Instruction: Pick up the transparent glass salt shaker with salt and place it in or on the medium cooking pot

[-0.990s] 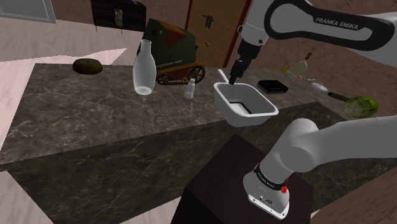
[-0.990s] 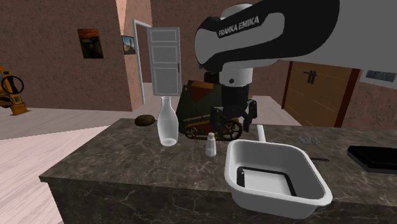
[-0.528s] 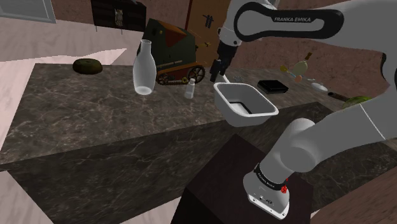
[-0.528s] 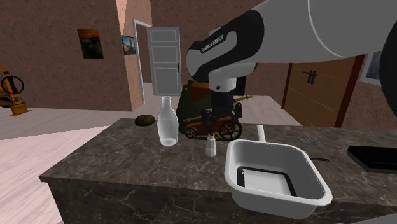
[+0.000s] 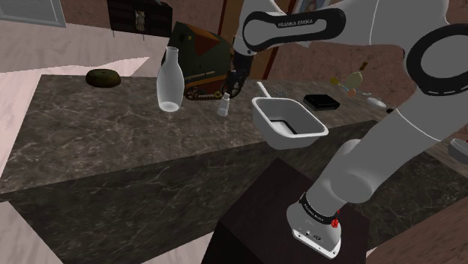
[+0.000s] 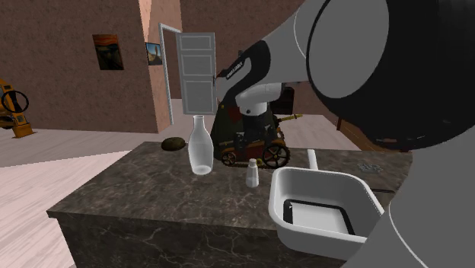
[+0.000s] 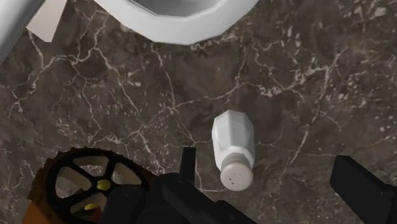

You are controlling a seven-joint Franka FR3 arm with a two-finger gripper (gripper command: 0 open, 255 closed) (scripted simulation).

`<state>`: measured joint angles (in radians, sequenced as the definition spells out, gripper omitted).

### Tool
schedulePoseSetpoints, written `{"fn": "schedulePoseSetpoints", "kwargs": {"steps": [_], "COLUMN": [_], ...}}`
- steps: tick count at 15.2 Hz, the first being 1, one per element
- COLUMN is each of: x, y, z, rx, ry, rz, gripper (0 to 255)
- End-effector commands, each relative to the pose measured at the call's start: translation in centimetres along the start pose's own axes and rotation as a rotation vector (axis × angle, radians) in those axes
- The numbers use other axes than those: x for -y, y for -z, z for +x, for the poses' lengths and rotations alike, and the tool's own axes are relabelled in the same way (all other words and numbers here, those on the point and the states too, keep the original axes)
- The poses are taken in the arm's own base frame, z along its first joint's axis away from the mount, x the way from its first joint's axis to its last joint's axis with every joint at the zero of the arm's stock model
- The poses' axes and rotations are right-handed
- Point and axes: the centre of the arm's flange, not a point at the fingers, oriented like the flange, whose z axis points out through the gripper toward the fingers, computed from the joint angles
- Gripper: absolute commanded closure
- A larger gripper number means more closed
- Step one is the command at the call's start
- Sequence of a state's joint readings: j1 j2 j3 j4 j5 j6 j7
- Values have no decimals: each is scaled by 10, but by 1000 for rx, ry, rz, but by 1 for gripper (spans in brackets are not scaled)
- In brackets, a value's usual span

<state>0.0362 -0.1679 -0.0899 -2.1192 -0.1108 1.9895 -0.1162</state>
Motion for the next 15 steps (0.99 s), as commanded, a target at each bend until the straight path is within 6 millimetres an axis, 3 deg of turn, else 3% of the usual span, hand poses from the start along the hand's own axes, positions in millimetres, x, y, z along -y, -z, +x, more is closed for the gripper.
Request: {"fn": "schedulePoseSetpoints", "kwargs": {"steps": [1,3,10,15], "x": [-2,-3,-3,-3], "y": [-9,-17,-54,-57], "z": [22,41,41,41], "rx": [-1,-1,-1,-1], "ry": [4,6,6,6], "rz": [-3,-6,-6,-6], "gripper": [0,0,0,0]}}
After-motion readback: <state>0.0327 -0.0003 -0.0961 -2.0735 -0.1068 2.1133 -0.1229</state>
